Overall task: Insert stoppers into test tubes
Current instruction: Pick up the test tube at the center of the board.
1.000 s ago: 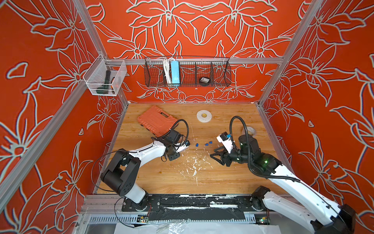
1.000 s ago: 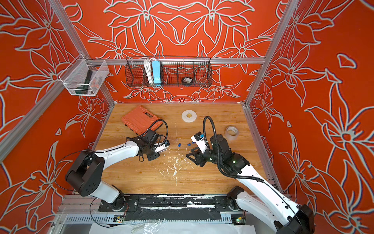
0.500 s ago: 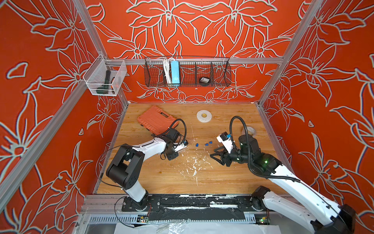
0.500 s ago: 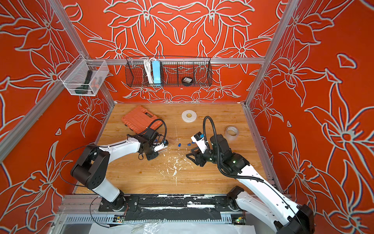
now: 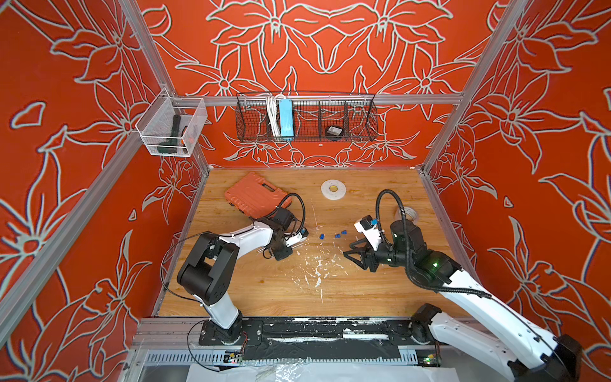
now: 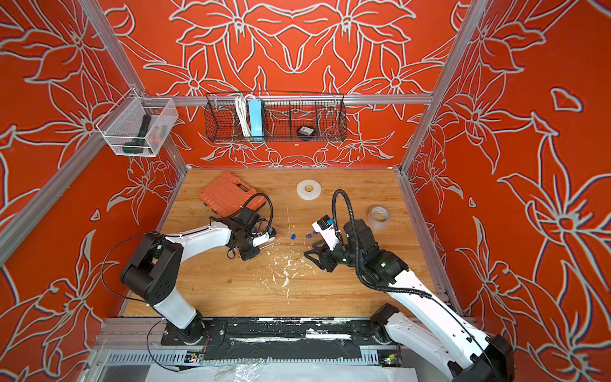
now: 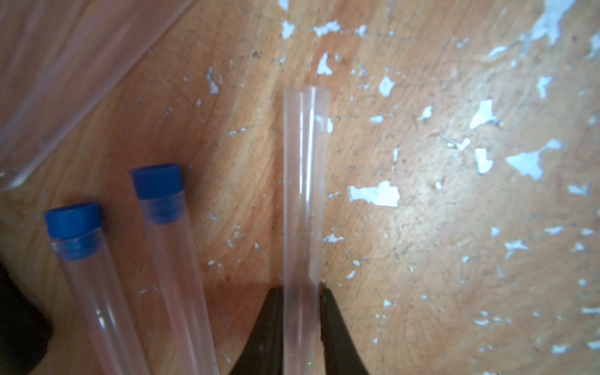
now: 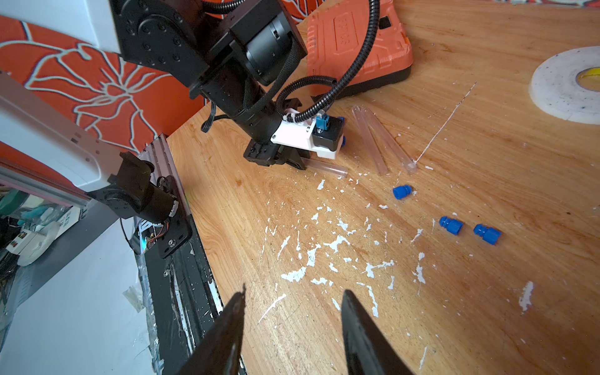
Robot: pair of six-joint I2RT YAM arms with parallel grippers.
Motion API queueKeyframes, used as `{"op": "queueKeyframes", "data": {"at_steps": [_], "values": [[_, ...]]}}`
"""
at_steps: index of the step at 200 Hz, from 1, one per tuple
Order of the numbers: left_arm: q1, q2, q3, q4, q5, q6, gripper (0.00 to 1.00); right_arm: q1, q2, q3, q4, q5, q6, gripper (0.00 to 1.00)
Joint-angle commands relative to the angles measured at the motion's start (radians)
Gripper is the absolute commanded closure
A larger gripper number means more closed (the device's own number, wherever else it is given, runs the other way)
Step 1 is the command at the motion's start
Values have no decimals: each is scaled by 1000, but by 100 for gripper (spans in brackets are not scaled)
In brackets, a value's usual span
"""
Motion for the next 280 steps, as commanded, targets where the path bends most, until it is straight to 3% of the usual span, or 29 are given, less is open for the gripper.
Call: {"op": "queueKeyframes", "data": {"at_steps": [1,49,92,142,206,280], "values": [[5,29,-6,-40,20,5,88,5,-12,16,5,-13,-9,51],[-2,-33,-22,-20,25,7,95,5,-14,23,-13,7,-10,52],[-27,-179,-93,81,46,3,97,5,8,29,-10,60,38,51],[-114,-361,-167,177,47,13,99,5,93,71,-5,188,288,49],[-208,-501,-229,260,37,15,99,7,310,167,49,-87,385,45],[-274,-536,-257,315,58,2,99,16,495,261,37,-125,374,40]]}}
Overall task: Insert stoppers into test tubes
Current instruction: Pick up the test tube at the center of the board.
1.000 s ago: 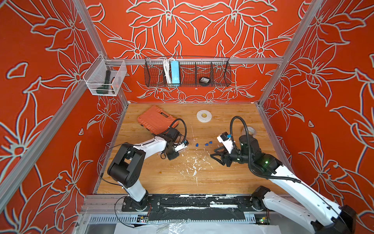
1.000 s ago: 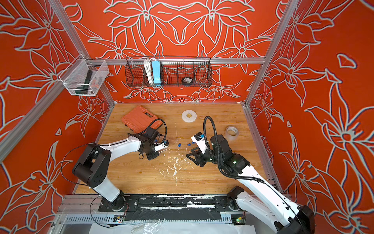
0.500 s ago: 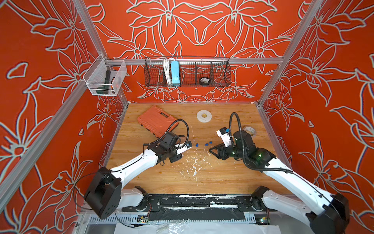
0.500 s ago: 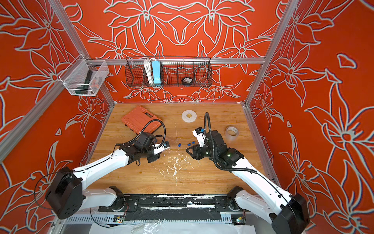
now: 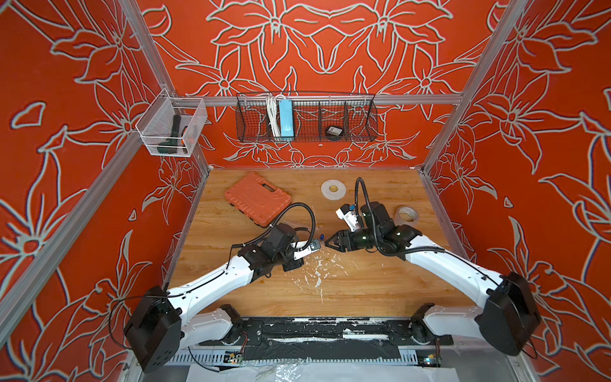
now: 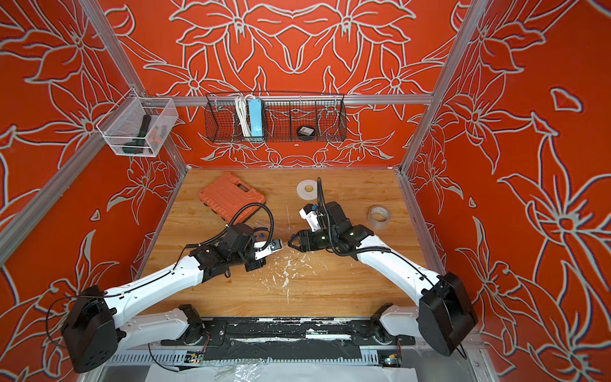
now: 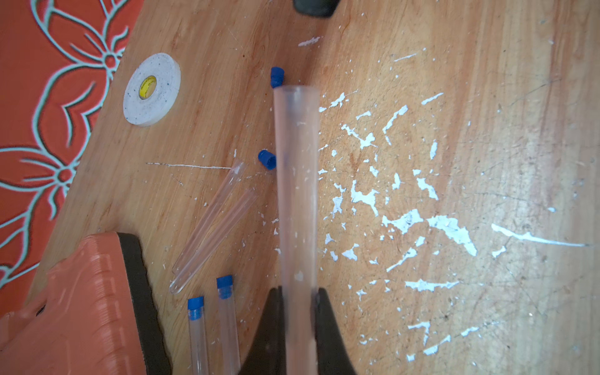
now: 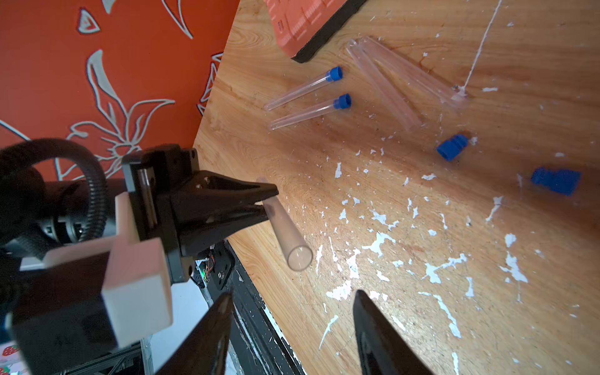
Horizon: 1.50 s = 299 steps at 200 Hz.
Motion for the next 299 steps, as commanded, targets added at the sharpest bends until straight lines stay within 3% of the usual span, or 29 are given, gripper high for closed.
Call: {"op": "queueKeyframes", "data": {"at_steps": [1,100,299], "values": [[-15,-17,-6,34,21,-3,99,10,41,44,3,-28,8,39],[-37,-34,-13,43,11,-5,98,55,147,97,0,-76,1,55],[-49,-63,-38,51,15,12,96,68,135,90,-2,-111,-18,83]]}}
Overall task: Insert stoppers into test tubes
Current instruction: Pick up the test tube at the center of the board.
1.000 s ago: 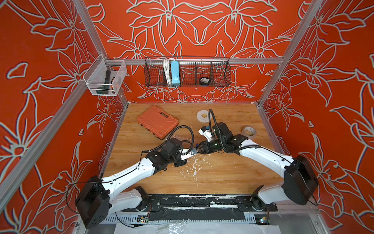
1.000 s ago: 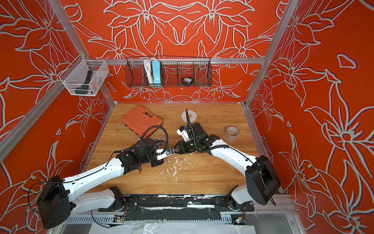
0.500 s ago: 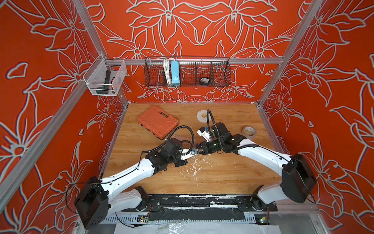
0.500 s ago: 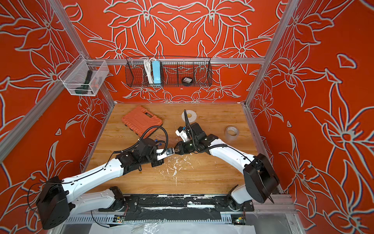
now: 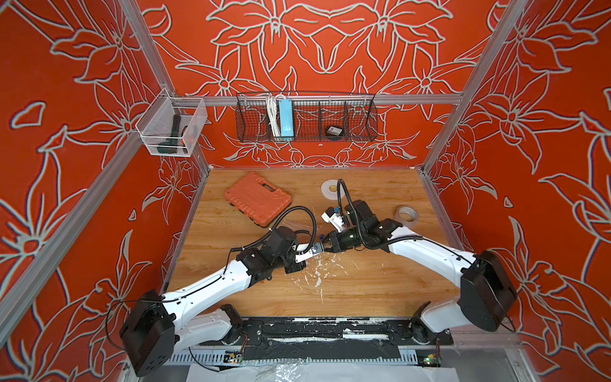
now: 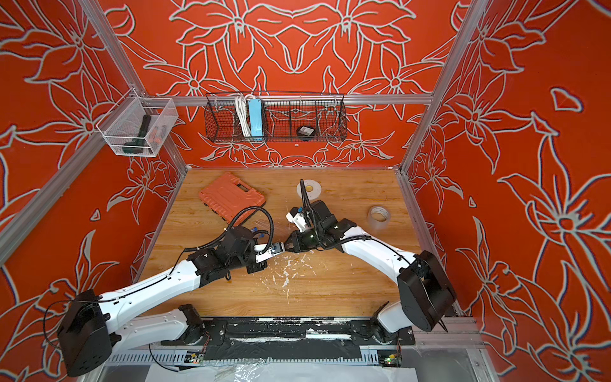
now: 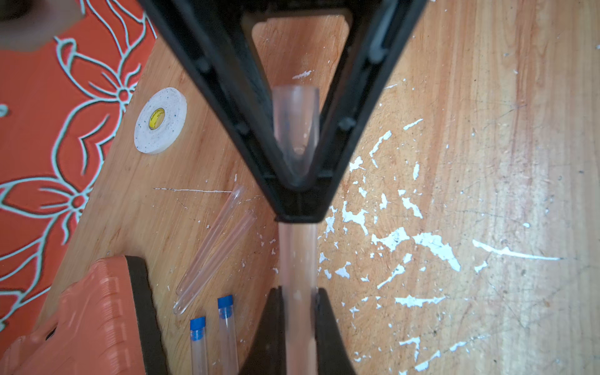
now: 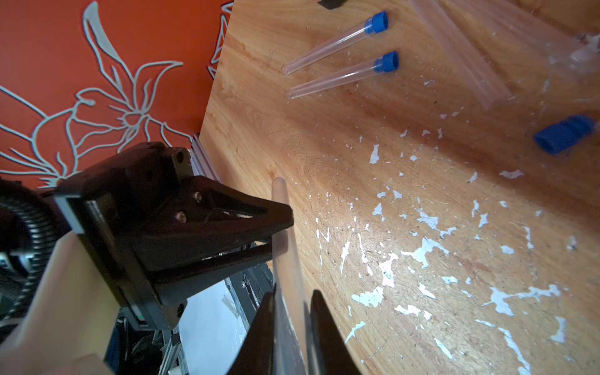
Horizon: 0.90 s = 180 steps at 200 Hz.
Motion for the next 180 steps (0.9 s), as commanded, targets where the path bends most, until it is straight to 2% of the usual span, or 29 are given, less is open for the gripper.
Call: {"op": "queueKeyframes", "data": {"at_steps": [1,34,62,76,131,180], "values": [[-7,-24,-14,8,13,11,96,7,-18,13,6,-10,-7,83],[-7,-34,-28,17,10,15,91,6,-35,4,8,-25,-8,90],[-7,-54,-58,48,2,10,74,7,-53,-5,8,-41,-10,91],[-7,-60,-80,67,-3,13,71,7,-64,-14,14,-61,-6,91],[-9,-82,-92,83,30,19,71,6,-74,-39,35,-118,0,91],[-8,-104,-101,102,70,12,78,5,-73,-39,52,-128,12,91]]}}
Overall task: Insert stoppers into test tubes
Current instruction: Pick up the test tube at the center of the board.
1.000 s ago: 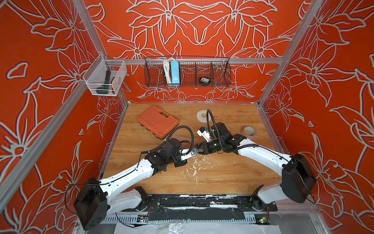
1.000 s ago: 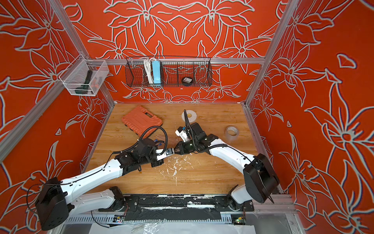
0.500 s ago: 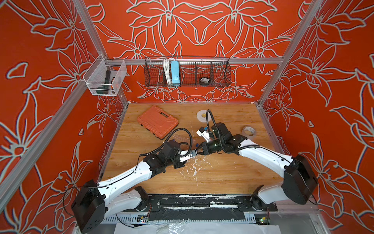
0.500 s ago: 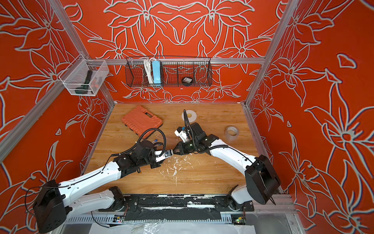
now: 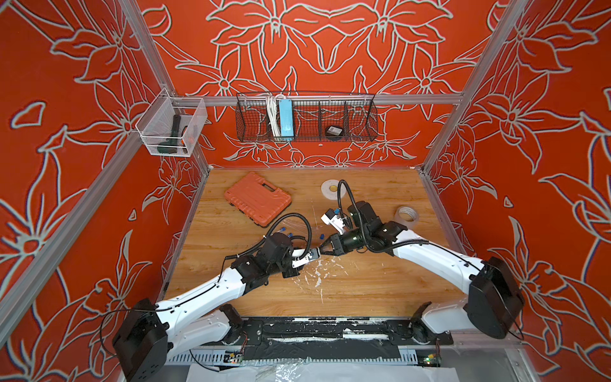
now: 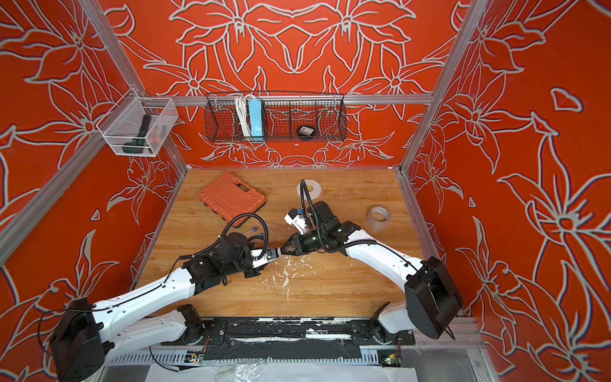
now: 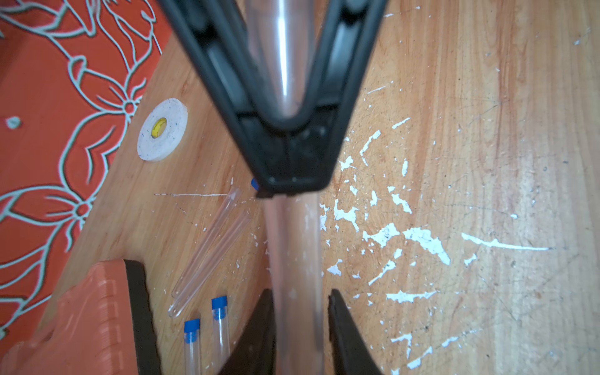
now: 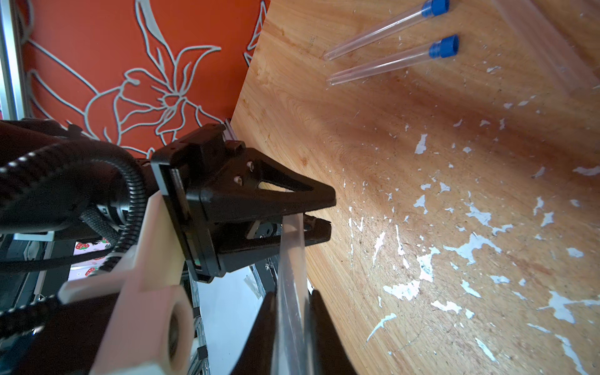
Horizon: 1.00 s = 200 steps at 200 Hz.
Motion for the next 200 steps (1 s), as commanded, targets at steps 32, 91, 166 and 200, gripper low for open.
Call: {"op": "queueKeyframes", "data": {"at_steps": [32,91,166,200], "values": [[-7,-25,-4,36,79,-7,80,2,-11,-9,34,-28,10,91],[-6,-28,-3,21,100,4,97,-4,-20,1,22,-24,-3,84],[-5,1,2,93,-48,-103,100,-74,-123,67,-185,284,-127,57],[7,8,37,116,-105,-177,100,-77,-57,99,-310,644,-111,58]]}}
